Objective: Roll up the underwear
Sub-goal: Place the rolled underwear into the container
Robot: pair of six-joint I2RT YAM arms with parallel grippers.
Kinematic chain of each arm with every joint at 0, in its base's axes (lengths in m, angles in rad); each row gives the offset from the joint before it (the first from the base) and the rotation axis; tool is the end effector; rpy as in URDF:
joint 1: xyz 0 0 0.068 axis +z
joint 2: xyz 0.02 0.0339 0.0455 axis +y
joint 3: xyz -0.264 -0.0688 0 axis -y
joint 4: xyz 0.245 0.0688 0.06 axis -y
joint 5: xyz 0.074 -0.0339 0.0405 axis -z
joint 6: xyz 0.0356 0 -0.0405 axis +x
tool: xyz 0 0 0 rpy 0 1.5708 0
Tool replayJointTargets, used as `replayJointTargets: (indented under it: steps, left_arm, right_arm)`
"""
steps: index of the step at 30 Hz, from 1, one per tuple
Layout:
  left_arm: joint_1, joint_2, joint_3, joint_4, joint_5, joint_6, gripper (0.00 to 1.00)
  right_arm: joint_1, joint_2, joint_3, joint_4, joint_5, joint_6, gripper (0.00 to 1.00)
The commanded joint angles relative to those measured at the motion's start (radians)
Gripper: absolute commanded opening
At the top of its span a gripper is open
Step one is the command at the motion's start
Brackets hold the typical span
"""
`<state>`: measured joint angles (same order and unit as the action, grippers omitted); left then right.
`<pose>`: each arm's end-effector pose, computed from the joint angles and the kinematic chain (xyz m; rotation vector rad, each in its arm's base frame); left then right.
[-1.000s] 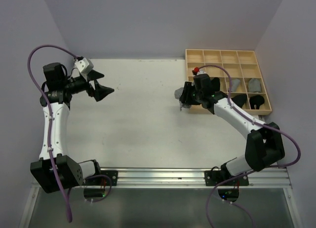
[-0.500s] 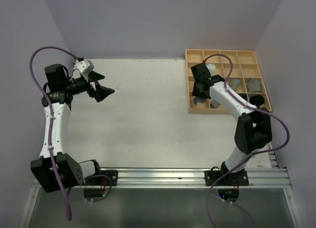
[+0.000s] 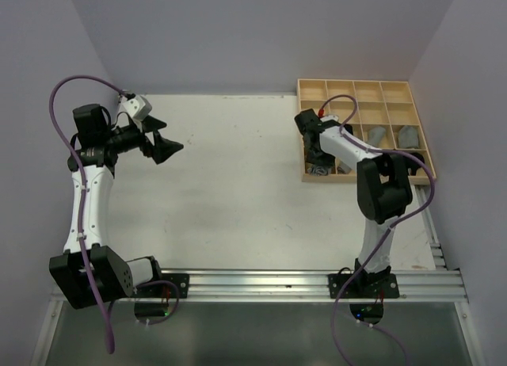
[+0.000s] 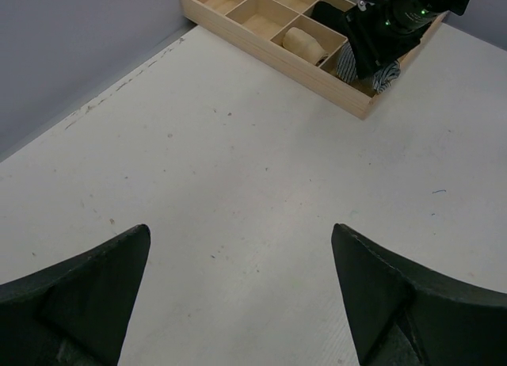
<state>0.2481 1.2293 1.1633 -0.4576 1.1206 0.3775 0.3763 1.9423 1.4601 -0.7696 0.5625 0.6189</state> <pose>0.2575 0.0322 0.3612 0.7416 1.6960 -0.7297 0.3728 0.1269 0.2002 0.4283 2.5296 -0.4538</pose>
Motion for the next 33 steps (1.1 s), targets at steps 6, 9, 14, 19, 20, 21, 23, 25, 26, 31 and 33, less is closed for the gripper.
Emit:
replayJointTargets:
  steps: [6, 9, 14, 19, 20, 21, 23, 25, 26, 31, 33]
  left_arm:
    - [0.006, 0.013, -0.001, 0.01, 0.004, 0.001, 1.0]
    - [0.006, 0.015, -0.002, 0.005, 0.004, 0.006, 1.0]
    - [0.006, 0.016, -0.002, -0.001, 0.007, 0.012, 1.0]
    - [0.006, 0.021, -0.002, -0.015, 0.007, 0.026, 1.0]
    - [0.006, 0.022, -0.002, -0.018, 0.008, 0.029, 1.0]
    - [0.005, 0.024, -0.005, -0.019, 0.008, 0.029, 1.0]
    - [0.005, 0.03, -0.002, -0.023, 0.013, 0.028, 1.0]
    - [0.005, 0.033, 0.001, -0.026, 0.018, 0.028, 1.0]
    - [0.005, 0.035, 0.001, -0.026, 0.022, 0.029, 1.0]
    - [0.006, 0.042, 0.012, -0.068, 0.019, 0.057, 1.0]
    - [0.005, 0.041, 0.018, -0.084, 0.016, 0.075, 1.0]
  right_arm:
    - [-0.005, 0.073, 0.051, 0.038, -0.002, 0.076, 0.0]
    - [-0.007, 0.086, 0.043, 0.052, -0.056, 0.097, 0.0]
    - [-0.01, 0.067, -0.029, 0.136, -0.111, 0.12, 0.0]
    - [-0.03, 0.021, -0.122, 0.254, -0.108, 0.105, 0.0]
    - [-0.037, 0.017, -0.145, 0.286, -0.107, 0.098, 0.0]
    - [-0.042, 0.011, -0.15, 0.292, -0.104, 0.094, 0.0]
    - [-0.048, 0.009, -0.156, 0.306, -0.096, 0.081, 0.0]
    - [-0.05, 0.003, -0.164, 0.32, -0.085, 0.077, 0.0]
    - [-0.053, 0.0, -0.184, 0.341, -0.09, 0.079, 0.0]
    - [-0.073, 0.012, -0.191, 0.319, -0.147, 0.096, 0.16]
    - [-0.073, 0.006, -0.199, 0.316, -0.151, 0.1, 0.22]
